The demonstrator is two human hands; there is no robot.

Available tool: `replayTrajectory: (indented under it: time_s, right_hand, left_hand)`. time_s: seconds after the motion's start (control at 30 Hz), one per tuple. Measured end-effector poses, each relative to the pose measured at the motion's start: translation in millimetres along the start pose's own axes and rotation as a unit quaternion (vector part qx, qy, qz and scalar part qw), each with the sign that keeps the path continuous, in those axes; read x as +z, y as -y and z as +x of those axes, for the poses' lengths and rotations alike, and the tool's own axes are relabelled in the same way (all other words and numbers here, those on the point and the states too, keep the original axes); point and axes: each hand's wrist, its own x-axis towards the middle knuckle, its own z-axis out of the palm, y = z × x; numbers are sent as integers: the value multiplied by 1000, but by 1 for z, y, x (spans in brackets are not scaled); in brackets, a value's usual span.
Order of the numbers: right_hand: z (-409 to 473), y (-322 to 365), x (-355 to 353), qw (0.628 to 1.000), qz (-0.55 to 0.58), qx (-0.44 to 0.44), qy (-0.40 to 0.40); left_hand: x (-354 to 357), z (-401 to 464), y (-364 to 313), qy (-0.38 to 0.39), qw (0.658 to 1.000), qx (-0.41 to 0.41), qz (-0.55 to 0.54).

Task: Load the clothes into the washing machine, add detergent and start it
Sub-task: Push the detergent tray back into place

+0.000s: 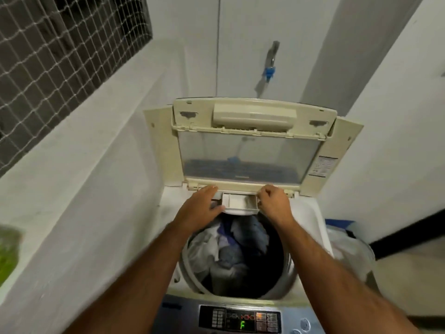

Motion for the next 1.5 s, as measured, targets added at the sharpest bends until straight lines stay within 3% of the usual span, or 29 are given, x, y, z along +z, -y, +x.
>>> replayTrajectory:
  time_s: [0.2, 0.33, 0.43, 0.5, 0.7, 0.83, 1.03, 1.3, 1.5]
  right_hand:
    - [6, -49, 14, 991, 39, 122, 33]
    - [15, -71, 32, 970, 107, 205, 77]
    - [19, -77, 41, 940, 186, 264, 108]
    - [21, -81, 44, 918, 232, 295, 123]
    - [29, -98, 64, 838, 410, 341, 117]
    - [31, -107, 76, 798, 481, 350, 97]
    - [32, -101, 84, 774, 525, 351, 43]
    - [54, -87, 86, 770, 528, 358, -1]
    - [60, -81, 88, 775, 515, 366, -4]
  left_hand:
    - [32, 18, 31, 51, 990, -28, -125]
    - [61, 39, 56, 57, 960, -171, -216]
    - [77, 49, 52, 94, 889, -284, -348]
    - [85, 53, 47, 109, 842, -313, -426]
    - [108, 58, 40, 111, 775, -351, -513]
    - [117, 63, 38, 77, 755, -370, -536]
    - [123, 67, 39, 46, 753, -364, -546]
    - [120, 90, 30, 24, 743, -374, -555]
    - [114, 100, 25, 6, 693, -384, -610]
